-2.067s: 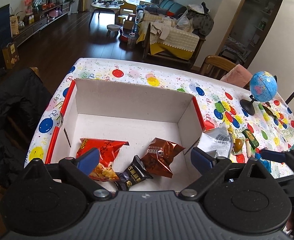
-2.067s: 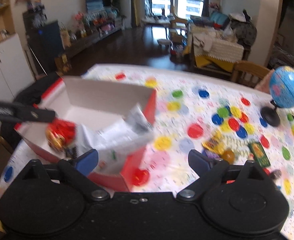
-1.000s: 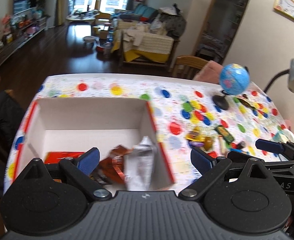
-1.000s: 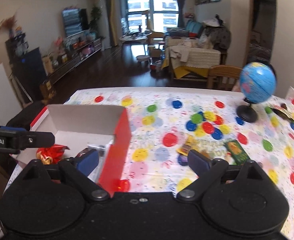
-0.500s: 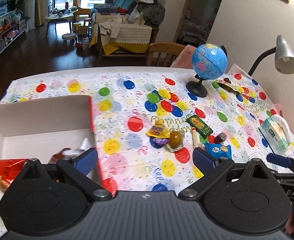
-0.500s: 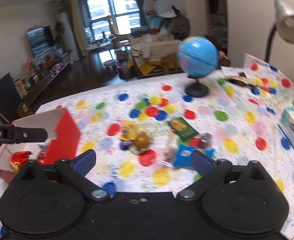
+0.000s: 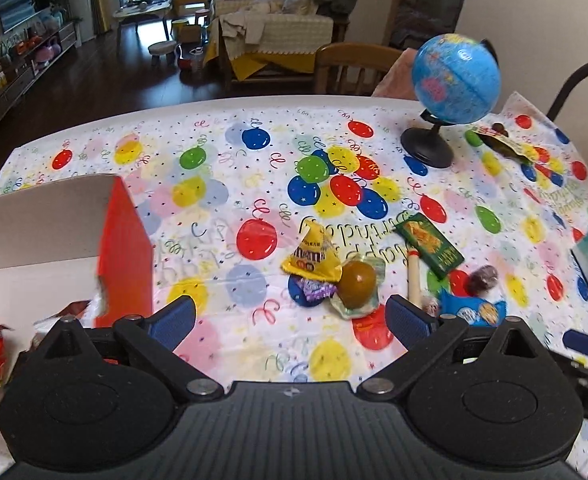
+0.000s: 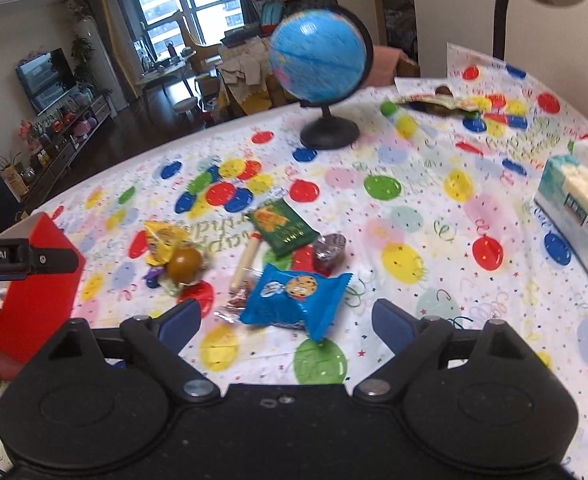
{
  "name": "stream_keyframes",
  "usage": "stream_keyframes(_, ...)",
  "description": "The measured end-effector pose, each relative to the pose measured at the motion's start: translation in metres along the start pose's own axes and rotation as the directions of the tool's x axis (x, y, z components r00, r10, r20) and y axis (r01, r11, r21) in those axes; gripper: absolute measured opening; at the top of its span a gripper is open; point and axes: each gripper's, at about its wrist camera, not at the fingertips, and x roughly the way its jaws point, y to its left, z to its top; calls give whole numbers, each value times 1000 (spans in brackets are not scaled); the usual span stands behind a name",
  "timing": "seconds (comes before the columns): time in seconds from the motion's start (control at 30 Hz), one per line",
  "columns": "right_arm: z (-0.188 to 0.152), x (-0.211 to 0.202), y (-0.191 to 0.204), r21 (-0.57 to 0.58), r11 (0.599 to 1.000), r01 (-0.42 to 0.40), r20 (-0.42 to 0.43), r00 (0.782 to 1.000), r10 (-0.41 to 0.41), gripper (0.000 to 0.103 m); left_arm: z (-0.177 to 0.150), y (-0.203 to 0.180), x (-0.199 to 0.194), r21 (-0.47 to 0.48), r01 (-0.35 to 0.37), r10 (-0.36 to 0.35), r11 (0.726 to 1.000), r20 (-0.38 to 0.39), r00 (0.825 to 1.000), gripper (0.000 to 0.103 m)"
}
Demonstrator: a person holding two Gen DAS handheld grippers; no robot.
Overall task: Organize snacks
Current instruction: 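Withdraw both tools from the box back toward the remaining snacks, then grasp the yellow M&M's bag with the left tool while the right tool grasps the blue cookie packet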
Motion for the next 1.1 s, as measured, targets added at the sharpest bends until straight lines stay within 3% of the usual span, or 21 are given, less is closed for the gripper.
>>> stream_keyframes(0.5,10,66,-13,73,997,-3,-86,996,9,84,39,-11,89,12,-49,50,999,-75,996,102)
stream_keyframes(0.87,9,90,-11,96,995,4,-117,993,7,78,43,-5,130,-38,-10,4,999,-143,990,100)
stream_keyframes(0.97,9,94,-12,103,995,13,-117,993,0,77,43,-4,136,-44,-1,-6,999,-158,987,92)
stream_keyframes(1.03,9,95,-10,99,995,18,-115,993,-7,76,43,-3,139,-52,9,-18,999,-169,985,74)
stream_keyframes(1.1,10,95,-9,96,995,23,-112,994,-12,67,42,-4,141,-45,23,-30,999,-178,984,65)
